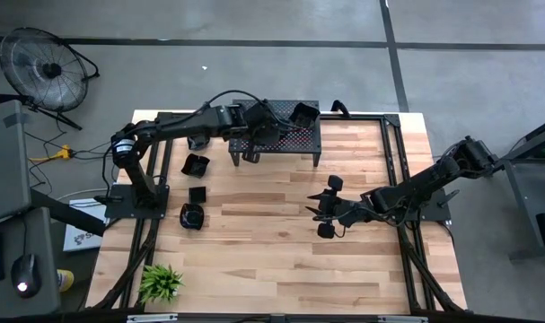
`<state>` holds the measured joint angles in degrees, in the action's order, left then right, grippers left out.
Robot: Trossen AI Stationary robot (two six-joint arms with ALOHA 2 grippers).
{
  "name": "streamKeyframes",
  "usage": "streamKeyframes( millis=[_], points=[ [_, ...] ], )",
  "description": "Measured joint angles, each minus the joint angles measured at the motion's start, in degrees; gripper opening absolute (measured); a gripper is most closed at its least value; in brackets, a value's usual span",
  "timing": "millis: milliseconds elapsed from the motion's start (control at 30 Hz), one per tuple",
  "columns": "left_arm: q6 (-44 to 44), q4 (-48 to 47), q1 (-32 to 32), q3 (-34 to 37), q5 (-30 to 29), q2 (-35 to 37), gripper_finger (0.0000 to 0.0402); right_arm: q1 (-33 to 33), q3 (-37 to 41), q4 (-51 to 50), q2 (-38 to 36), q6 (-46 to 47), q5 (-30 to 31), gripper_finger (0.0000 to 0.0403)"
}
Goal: Pick & Place Mini shaped plates
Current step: Adjust the black stacked square plate
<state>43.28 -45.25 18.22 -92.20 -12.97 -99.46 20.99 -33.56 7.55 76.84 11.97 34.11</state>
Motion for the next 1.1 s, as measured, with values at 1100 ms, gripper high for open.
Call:
streamKeyframes(
  millis=[1100],
  points=[
    [14.5,2.1,-2.1,0.0,-8.5,0.0,0.0161,0.0,0.0,0.0,0.0,0.0,-0.5,0.0138]
  ],
)
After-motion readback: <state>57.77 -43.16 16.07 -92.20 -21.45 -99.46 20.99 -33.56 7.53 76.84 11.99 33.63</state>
